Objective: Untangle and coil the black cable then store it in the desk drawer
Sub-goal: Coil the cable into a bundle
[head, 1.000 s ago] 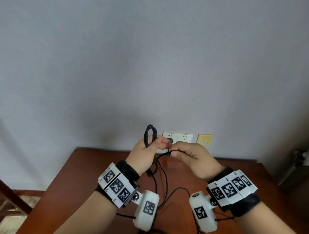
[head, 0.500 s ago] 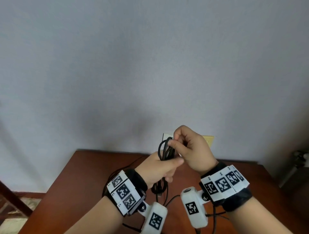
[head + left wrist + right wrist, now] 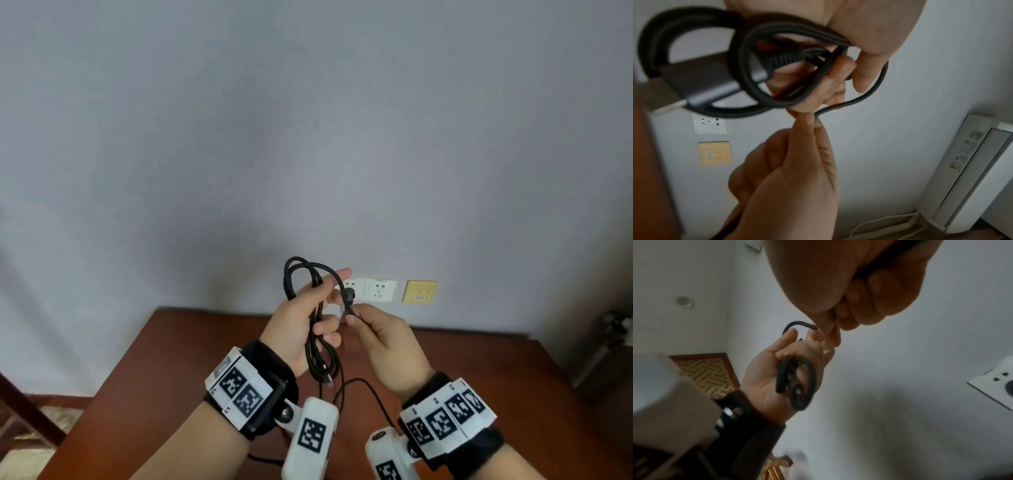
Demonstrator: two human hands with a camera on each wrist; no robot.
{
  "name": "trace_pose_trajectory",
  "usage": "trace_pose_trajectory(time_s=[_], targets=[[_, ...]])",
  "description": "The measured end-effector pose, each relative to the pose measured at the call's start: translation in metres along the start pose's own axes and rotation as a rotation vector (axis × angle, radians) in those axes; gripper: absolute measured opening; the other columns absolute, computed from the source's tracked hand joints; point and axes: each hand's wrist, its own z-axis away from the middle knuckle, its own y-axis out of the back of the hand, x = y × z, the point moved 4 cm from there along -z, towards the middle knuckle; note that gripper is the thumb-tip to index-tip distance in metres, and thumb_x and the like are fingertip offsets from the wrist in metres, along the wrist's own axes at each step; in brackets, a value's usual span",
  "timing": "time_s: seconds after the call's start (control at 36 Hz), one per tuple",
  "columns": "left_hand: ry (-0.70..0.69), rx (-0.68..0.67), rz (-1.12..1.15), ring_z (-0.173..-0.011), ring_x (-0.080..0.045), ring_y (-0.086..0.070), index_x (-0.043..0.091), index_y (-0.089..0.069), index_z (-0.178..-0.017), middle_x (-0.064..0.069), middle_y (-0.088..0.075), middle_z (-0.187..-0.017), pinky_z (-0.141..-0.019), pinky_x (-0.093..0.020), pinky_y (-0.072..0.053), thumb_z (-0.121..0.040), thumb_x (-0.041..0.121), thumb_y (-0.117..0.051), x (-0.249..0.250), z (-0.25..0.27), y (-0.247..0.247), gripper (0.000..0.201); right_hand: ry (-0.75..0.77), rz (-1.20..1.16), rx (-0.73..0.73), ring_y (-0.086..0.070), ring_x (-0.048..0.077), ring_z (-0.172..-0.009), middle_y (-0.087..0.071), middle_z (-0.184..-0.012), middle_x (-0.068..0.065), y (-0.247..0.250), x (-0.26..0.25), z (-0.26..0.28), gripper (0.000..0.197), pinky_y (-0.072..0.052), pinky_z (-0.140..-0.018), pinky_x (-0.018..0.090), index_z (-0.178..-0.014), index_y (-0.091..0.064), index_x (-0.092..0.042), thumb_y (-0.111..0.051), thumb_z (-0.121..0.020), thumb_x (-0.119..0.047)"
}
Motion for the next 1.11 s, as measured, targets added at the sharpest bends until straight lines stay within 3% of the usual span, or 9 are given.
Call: trace_pose_trajectory(time_s=[0.08, 0.19, 0.36, 0.53, 0.61, 0.72, 0.86, 0.94, 1.11], targets=[[-0.024, 0.029, -0.016, -0.047, -0.007, -0.035, 0.015, -0.071, -0.114, 0.001, -0.064, -0.083, -0.041, -0.017, -0.030, -0.085, 0.015, -0.058, -0.001, -0.002, -0.002, 0.032, 0.007, 0.060, 0.016, -0.047, 0.005, -0.055, -0.055, -0.058, -0.011, 0.000, -0.003, -0.002, 0.027, -0.040, -0.056, 0.025, -0.071, -0.057, -0.033, -0.052, -0.096, -0.022], [-0.091, 0.130, -0.184, -0.049, -0.007, -0.038, 0.009, -0.076, -0.095, -0.011, -0.071, -0.098, -0.046, -0.019, -0.032, -0.091, 0.001, -0.055, 0.000, -0.005, -0.001, 0.023, -0.020, 0.117, -0.030, -0.055, 0.023, -0.060, -0.060, -0.063, 0.005, -0.005, -0.004, 0.000, 0.024, -0.047, -0.062, 0.042, -0.077, -0.060, -0.022, -0.048, -0.097, -0.029], [-0.187, 0.241, -0.344, -0.050, -0.005, -0.054, 0.012, -0.076, -0.079, -0.009, -0.075, -0.085, -0.059, -0.024, -0.036, -0.097, 0.023, -0.051, -0.002, -0.006, -0.004, 0.032, -0.019, 0.225, -0.130, -0.055, 0.020, -0.063, -0.061, -0.067, 0.005, -0.004, -0.017, -0.004, 0.025, -0.046, -0.065, 0.042, -0.077, -0.056, -0.014, -0.042, -0.097, -0.020], [-0.208, 0.177, -0.298, -0.094, -0.008, -0.069, 0.020, -0.076, -0.060, -0.005, -0.075, -0.099, -0.080, -0.017, -0.051, -0.101, 0.028, -0.042, -0.004, -0.003, -0.011, 0.054, 0.018, 0.330, -0.214, -0.054, 0.021, -0.063, -0.059, -0.067, 0.006, -0.005, -0.020, -0.004, 0.027, -0.044, -0.065, 0.042, -0.075, -0.050, -0.012, -0.039, -0.098, -0.022], [-0.204, 0.173, -0.272, -0.109, -0.022, -0.065, 0.018, -0.066, -0.057, -0.015, -0.073, -0.101, -0.105, -0.035, -0.040, -0.102, 0.029, -0.039, -0.004, 0.000, -0.012, 0.054, 0.045, 0.264, -0.225, -0.051, 0.018, -0.059, -0.056, -0.065, 0.003, -0.006, -0.026, 0.000, 0.028, -0.043, -0.063, 0.042, -0.076, -0.048, -0.015, -0.034, -0.097, -0.027], [-0.176, 0.198, -0.216, -0.100, -0.029, -0.068, 0.019, -0.058, -0.056, -0.019, -0.073, -0.093, -0.102, -0.043, -0.044, -0.098, 0.045, -0.041, -0.010, -0.002, -0.011, 0.052, 0.050, 0.129, -0.258, -0.051, 0.011, -0.060, -0.056, -0.065, -0.003, -0.005, -0.028, 0.001, 0.035, -0.043, -0.064, 0.037, -0.083, -0.053, -0.016, -0.032, -0.096, -0.039], [-0.155, 0.129, -0.245, -0.100, -0.025, -0.069, 0.013, -0.066, -0.096, -0.020, -0.073, -0.091, -0.086, -0.034, -0.051, -0.092, 0.014, -0.058, -0.010, 0.001, -0.012, 0.009, 0.103, 0.156, -0.302, -0.049, 0.009, -0.059, -0.051, -0.064, -0.011, -0.010, -0.025, 0.002, 0.032, -0.044, -0.061, 0.038, -0.088, -0.055, -0.019, -0.031, -0.095, -0.039], [-0.094, 0.017, -0.249, -0.115, -0.017, -0.062, 0.021, -0.063, -0.123, -0.010, -0.068, -0.119, -0.102, -0.032, -0.043, -0.079, 0.014, -0.072, -0.010, 0.001, -0.010, 0.045, 0.124, 0.090, -0.305, -0.046, 0.002, -0.060, -0.048, -0.064, -0.016, -0.013, -0.021, 0.002, 0.024, -0.041, -0.060, 0.032, -0.080, -0.049, -0.025, -0.035, -0.096, -0.036], [0.044, -0.045, -0.224, -0.117, -0.020, -0.061, 0.006, -0.066, -0.112, -0.012, -0.067, -0.120, -0.099, -0.033, -0.048, -0.088, 0.027, -0.057, -0.015, -0.001, -0.007, 0.033, 0.046, -0.071, -0.329, -0.050, 0.001, -0.065, -0.055, -0.067, -0.015, -0.020, -0.013, 0.003, 0.025, -0.042, -0.065, 0.023, -0.071, -0.048, -0.034, -0.040, -0.094, -0.033]])
